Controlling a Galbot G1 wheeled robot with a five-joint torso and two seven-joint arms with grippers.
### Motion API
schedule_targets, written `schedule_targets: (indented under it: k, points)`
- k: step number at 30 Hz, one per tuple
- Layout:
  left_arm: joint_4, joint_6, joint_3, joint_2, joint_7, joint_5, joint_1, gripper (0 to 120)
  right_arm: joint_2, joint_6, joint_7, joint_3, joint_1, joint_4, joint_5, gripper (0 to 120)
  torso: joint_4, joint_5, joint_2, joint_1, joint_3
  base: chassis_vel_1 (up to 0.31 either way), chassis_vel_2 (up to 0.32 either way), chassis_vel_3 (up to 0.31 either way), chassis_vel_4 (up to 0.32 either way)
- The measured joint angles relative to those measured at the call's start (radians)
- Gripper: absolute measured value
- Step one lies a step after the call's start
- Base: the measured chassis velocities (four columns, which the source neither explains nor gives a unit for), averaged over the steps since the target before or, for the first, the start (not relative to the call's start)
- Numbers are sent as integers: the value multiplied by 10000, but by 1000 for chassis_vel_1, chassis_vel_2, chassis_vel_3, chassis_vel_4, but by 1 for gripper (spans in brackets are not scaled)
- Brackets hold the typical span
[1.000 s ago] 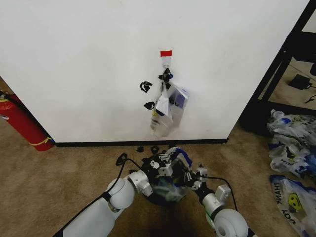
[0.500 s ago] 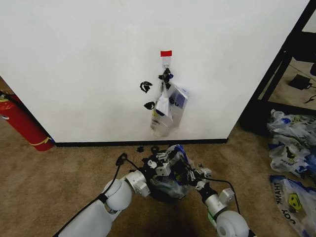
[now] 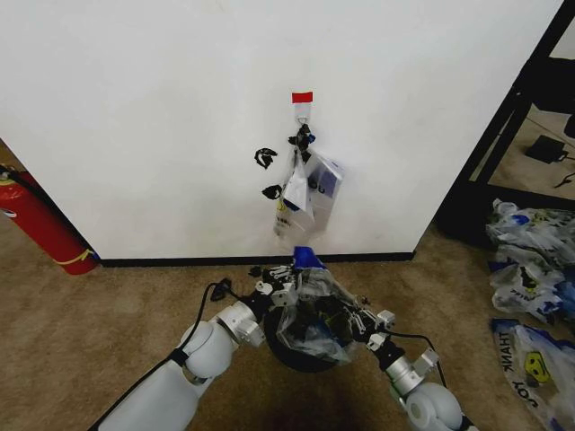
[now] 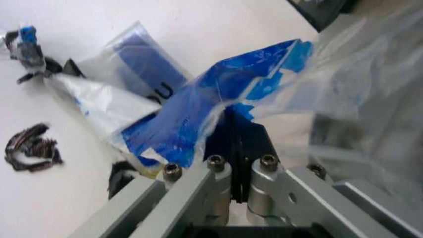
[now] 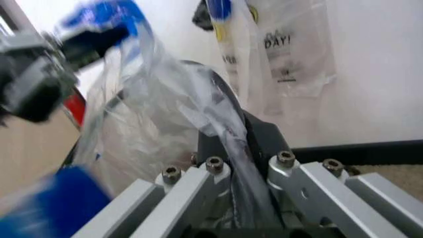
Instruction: Pick up the garbage bag from the wall and place it over the trash bin.
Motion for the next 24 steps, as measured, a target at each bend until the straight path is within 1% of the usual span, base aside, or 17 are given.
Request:
schedule_targets:
  k: [5,17,24]
  points:
    - [47,111,-161,24,-15,24,12,0,9,38,-779,92,122,-263,823,1,0,0,0,0,0,0,0,0,0]
    - [-28,253,-265,10,-52,-13,-34,0,-82,-330,-1867,324,308,-791,1059,1,0,0,0,0,0,0,0,0,0]
    - [227,382,-359,20,-60,20,-54,0,-111,-508,-2341,377,441,-970,1340,1,0,0,0,0,0,0,0,0,0]
